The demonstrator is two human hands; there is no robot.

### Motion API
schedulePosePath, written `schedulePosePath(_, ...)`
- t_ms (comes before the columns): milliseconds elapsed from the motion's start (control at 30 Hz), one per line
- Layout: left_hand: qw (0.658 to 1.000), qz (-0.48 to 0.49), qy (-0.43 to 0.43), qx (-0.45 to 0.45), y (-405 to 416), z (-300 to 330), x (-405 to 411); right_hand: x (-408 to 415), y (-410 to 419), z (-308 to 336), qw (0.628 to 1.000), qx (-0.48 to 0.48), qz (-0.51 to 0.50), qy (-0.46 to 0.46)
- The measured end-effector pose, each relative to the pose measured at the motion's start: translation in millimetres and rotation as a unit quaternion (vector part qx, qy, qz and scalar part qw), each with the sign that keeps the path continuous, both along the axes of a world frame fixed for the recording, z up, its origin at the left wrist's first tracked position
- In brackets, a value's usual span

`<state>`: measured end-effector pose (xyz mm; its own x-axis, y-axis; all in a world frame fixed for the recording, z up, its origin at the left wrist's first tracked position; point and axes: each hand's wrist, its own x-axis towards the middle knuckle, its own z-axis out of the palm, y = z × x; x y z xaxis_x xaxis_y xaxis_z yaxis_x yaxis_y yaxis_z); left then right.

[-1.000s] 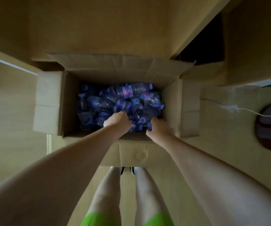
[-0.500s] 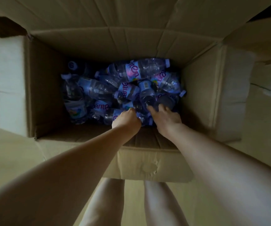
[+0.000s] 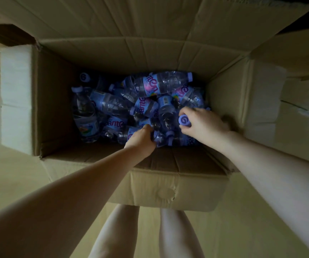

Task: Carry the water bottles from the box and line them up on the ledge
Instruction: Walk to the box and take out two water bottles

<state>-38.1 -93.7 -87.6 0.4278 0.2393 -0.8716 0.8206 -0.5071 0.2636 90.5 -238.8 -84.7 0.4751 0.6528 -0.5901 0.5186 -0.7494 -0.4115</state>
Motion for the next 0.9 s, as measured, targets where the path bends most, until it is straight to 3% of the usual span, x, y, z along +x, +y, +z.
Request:
schedulePosePath(167, 0.989, 0.059, -0.073, -0.110, 5, 11, 1, 3, 28, 44, 0.988, 0.100, -0.103, 0.053)
schedulePosePath(233, 0.970, 0.141, -0.134, -0.147, 7, 20, 2, 6, 39, 61, 0.973, 0.148, -0.137, 0.110)
schedulePosePath(333, 0.959, 0.179, -0.199, -0.095, 17, 35, 3, 7, 55, 81, 0.909, 0.204, -0.219, 0.290)
schedulePosePath(400, 0.957, 0.180, -0.218, -0.064, 27, 46, 5, 6, 66, 88, 0.866, 0.231, -0.272, 0.352)
schedulePosePath(467, 0.933, 0.250, -0.224, -0.126, 36, 55, 8, 2, 76, 88, 0.820, 0.256, -0.350, 0.374)
schedulePosePath(500, 0.915, 0.291, -0.223, -0.167, 40, 60, 9, -2, 80, 87, 0.815, 0.250, -0.377, 0.363)
schedulePosePath(600, 0.878, 0.398, -0.165, -0.209, 49, 72, 7, -27, 83, 82, 0.879, 0.178, -0.353, 0.268)
schedulePosePath(700, 0.857, 0.457, -0.106, -0.213, 55, 74, 2, -58, 77, 77, 0.866, 0.150, -0.345, 0.328)
schedulePosePath(767, 0.860, 0.459, -0.094, -0.201, 59, 76, 0, -72, 78, 75, 0.864, 0.130, -0.323, 0.364)
schedulePosePath(900, 0.842, 0.508, -0.099, -0.150, 54, 74, -5, -97, 93, 70, 0.888, 0.090, -0.344, 0.293)
